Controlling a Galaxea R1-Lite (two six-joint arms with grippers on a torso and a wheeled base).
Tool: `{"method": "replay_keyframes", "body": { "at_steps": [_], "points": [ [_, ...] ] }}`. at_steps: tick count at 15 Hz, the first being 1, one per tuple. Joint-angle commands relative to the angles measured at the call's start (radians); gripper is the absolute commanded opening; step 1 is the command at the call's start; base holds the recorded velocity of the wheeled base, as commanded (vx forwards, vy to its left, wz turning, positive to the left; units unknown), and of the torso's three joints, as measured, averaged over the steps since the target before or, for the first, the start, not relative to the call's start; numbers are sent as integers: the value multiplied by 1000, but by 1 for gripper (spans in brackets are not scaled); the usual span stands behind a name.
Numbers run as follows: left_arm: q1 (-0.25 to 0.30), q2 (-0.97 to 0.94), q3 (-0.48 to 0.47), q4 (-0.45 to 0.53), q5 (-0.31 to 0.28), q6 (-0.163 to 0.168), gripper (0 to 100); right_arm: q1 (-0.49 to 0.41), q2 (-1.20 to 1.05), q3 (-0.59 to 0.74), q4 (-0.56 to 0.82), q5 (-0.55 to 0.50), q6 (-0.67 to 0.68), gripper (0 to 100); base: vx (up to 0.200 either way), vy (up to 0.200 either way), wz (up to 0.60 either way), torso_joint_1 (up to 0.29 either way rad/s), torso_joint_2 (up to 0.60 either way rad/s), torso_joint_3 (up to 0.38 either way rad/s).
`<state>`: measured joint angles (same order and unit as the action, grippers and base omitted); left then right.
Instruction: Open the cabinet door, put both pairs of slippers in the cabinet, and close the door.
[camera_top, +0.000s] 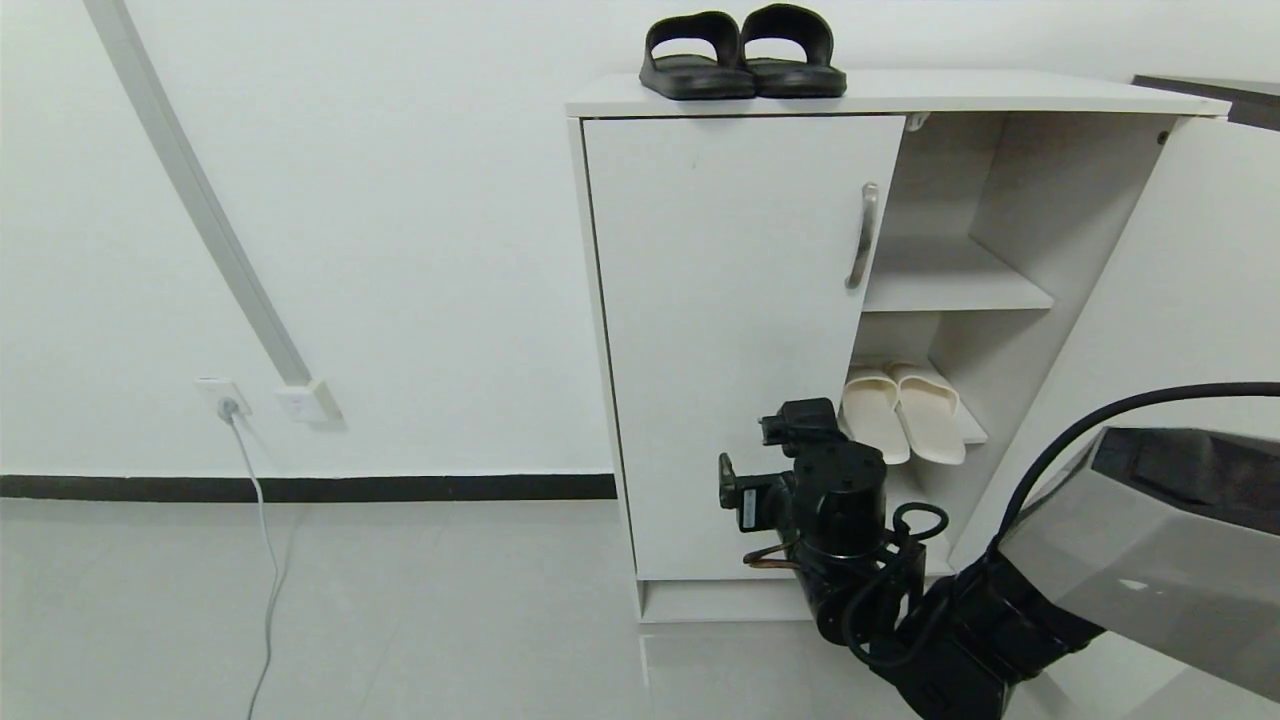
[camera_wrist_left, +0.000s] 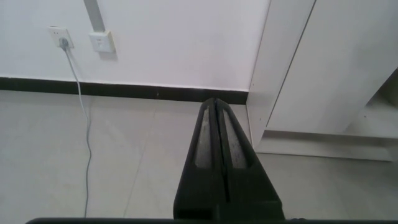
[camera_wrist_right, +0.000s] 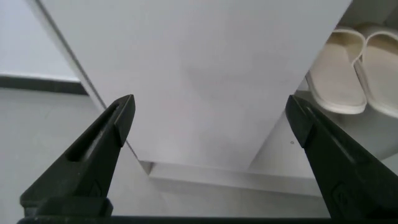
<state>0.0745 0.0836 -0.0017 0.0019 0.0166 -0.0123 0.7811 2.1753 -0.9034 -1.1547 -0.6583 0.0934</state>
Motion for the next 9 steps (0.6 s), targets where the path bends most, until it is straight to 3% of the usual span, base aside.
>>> {"method": "replay_keyframes", "body": {
  "at_steps": [1,9],
  "points": [
    [1,1,0,0,0,0,0,-16,3,34,-17,3,-14,100,0,0,0,0,0,0],
    [1,1,0,1,0,0,0,-17,9,35,-30,6,-15,100,0,0,0,0,0,0]
  ]
}}
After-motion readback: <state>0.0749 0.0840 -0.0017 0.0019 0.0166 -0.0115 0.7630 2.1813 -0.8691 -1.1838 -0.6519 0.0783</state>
